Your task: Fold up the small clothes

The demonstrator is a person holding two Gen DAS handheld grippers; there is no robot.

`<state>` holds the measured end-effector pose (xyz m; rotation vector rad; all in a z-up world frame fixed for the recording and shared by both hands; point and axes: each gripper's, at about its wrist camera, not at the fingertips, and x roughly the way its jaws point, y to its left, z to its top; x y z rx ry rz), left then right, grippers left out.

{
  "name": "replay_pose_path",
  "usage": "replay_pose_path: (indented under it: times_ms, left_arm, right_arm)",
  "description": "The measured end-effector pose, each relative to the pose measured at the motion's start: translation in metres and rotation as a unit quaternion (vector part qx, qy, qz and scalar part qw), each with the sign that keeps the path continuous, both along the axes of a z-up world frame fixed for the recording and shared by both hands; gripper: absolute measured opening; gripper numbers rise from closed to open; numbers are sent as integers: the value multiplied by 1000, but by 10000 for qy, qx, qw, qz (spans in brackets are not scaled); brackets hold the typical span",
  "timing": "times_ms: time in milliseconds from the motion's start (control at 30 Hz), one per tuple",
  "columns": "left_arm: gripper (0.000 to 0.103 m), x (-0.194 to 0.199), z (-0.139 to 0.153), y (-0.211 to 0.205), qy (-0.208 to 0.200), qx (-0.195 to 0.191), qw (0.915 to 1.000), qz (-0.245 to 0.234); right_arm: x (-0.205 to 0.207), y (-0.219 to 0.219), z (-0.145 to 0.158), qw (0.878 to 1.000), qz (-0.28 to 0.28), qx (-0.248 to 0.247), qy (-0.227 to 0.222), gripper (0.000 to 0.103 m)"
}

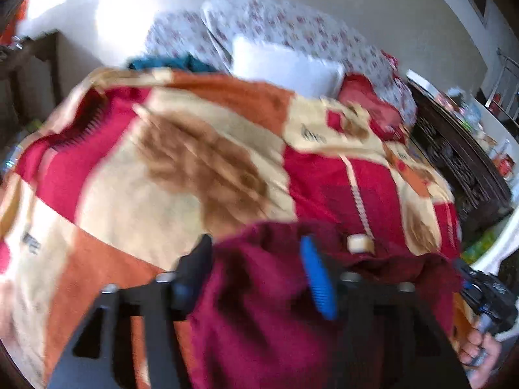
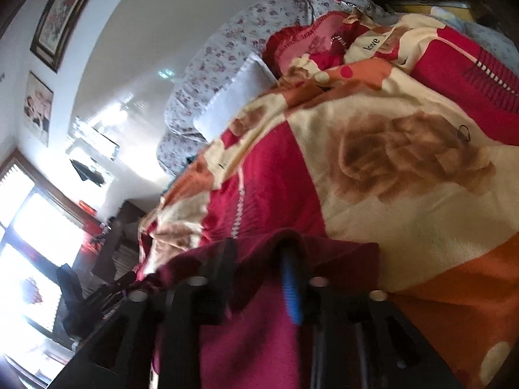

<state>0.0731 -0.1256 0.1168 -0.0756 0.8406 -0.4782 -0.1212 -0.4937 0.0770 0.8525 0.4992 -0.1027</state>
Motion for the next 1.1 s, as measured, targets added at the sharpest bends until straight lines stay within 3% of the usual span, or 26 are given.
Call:
replay_pose_path:
  times_ms: [33, 133, 267, 367, 533, 700, 867, 967, 1100]
  left_arm:
    - [62, -1, 4, 4, -60, -56, 10000, 32]
    - [62, -2, 7, 14, 63, -154, 9999, -6]
    - [62, -13, 5, 17, -70, 18, 9999, -93]
    - [62, -19, -3, 9, -42, 131, 9997, -225]
    - [63, -12, -27, -16, 9, 730, 9971, -201]
    - [63, 18, -49, -30, 171, 946, 9953, -87]
    - [70, 33, -53, -39, 87, 1046, 9945, 54]
    - [71, 32, -50, -30, 136, 909, 9957, 101]
    - [71, 8, -40, -10, -106, 1021, 9946, 162]
  right_arm:
    - [-4, -1, 5, 9999, -101, -71, -24, 58]
    - [-16, 3, 20, 9992, -157, -327, -141, 58]
    - [-6, 42, 35, 9902, 345, -1350, 55, 57]
    - [15, 66, 30, 9812, 645, -1801, 264, 55]
    - [54, 71, 0, 9745, 783, -1940, 812, 48]
    - [85, 45, -33, 9567, 215, -2270, 1807, 44]
    - [78, 35, -32, 9652, 169, -2050, 1618, 42]
    - [46, 27, -17, 9756, 93, -1753, 1318, 45]
    - [-2, 26, -1, 9758, 92, -1819, 1209, 47]
